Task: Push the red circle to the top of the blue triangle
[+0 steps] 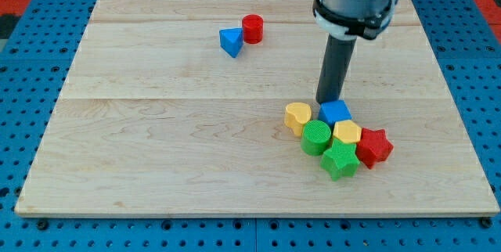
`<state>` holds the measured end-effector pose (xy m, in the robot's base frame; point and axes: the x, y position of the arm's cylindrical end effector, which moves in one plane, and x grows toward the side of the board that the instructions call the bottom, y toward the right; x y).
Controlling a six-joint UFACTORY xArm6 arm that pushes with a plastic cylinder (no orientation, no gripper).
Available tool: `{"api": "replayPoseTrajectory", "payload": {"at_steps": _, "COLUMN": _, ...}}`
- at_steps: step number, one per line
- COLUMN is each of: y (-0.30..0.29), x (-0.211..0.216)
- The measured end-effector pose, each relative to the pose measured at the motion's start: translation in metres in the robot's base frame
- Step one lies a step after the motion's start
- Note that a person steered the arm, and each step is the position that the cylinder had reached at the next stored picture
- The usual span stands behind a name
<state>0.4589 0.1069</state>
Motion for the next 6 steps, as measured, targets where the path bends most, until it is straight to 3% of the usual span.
{"api": "replayPoseTrajectory", "payload": {"at_steps": 2, "y": -0.001, "x": -0.083}}
{"api": "replayPoseTrajectory", "payload": {"at_steps": 4, "y": -0.031, "x": -0.133}}
{"api": "replayPoseTrajectory", "payload": {"at_steps": 5, "y": -0.049, "x": -0.171}}
{"api": "replayPoseTrajectory", "payload": {"at_steps": 6, "y": -0.097, "x": -0.179}}
